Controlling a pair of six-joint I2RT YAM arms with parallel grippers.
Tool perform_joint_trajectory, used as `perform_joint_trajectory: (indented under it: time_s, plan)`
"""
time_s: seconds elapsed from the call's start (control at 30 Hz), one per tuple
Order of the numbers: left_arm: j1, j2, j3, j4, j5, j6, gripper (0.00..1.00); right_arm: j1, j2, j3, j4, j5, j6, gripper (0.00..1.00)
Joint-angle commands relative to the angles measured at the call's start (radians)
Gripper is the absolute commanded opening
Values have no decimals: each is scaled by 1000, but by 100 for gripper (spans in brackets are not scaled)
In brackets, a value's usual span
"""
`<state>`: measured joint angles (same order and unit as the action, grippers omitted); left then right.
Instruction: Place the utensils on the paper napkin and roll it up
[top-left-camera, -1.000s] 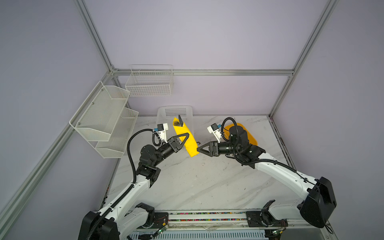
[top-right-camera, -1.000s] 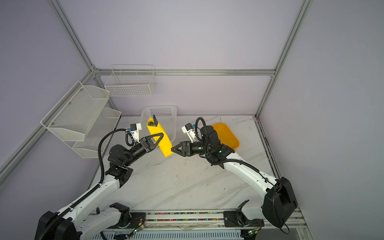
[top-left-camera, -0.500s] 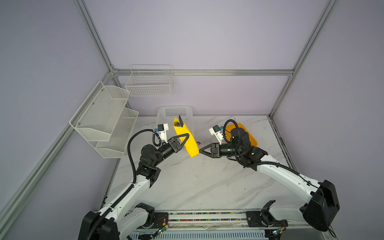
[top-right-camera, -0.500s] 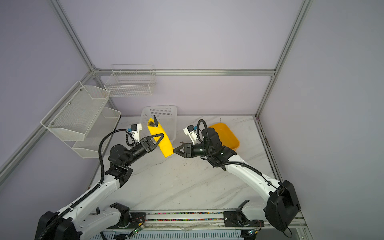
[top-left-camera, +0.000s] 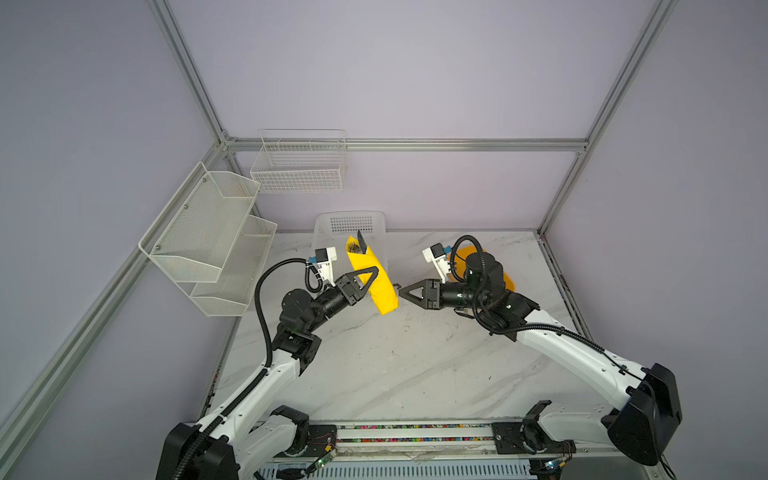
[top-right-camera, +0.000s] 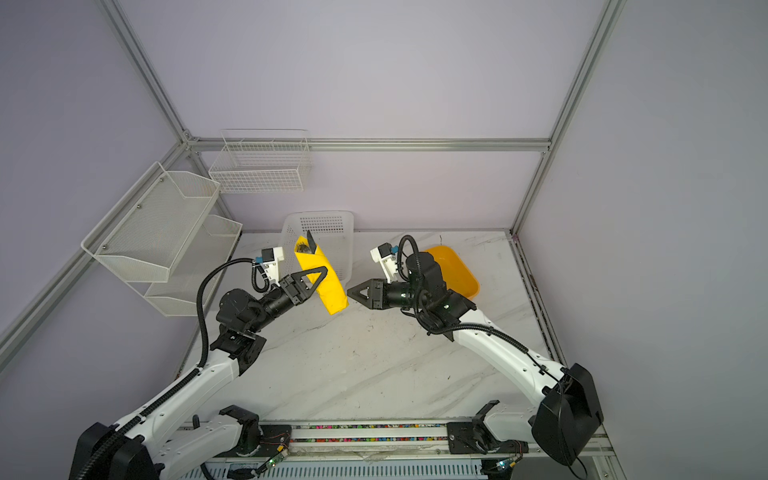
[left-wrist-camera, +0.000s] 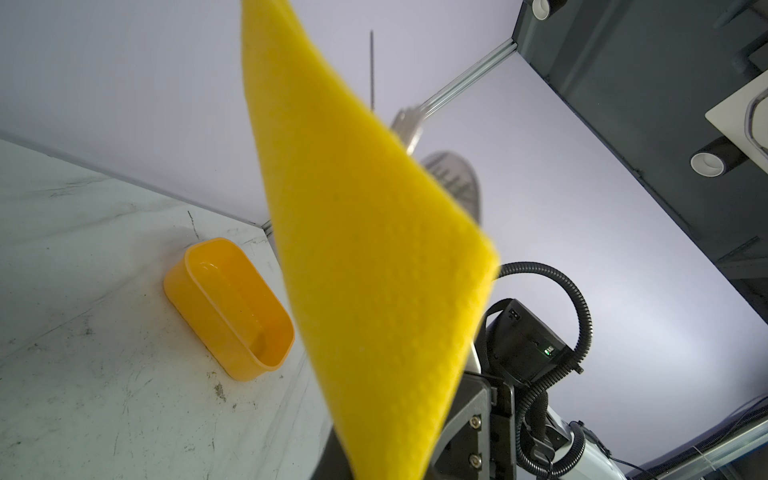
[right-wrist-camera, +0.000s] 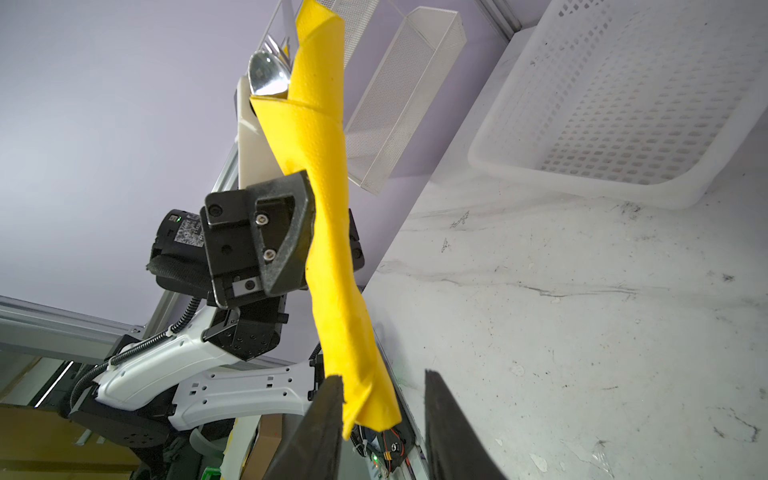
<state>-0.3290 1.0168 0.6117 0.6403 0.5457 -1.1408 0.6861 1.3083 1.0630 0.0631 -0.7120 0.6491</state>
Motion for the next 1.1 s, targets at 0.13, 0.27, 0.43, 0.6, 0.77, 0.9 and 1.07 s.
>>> perform_joint_trajectory:
  time_s: [0.13, 0.27, 0.43, 0.6, 0.77, 0.9, 1.07]
  plan:
    - [3, -34, -16, 78, -6, 1, 4, 4, 42, -17, 41, -16, 27, 35]
    - [2, -23, -15, 79, -1, 1, 4, 4, 56, -5, -17, -5, -2, 34]
    - [2, -24, -17, 72, -6, 9, 4, 4, 40, -11, -26, 91, 1, 34]
    - [4, -51, -15, 7, -24, 57, 4, 0, 84, -6, -40, 299, 16, 36]
    - [27, -76, 7, -85, 4, 91, 4, -20, 206, 18, 7, 367, 37, 42]
    - [64, -87, 2, -98, 38, 80, 4, -22, 371, 98, 37, 314, 62, 46]
    - [119, -77, 8, -113, 96, 65, 4, -26, 565, 255, 26, 314, 110, 46]
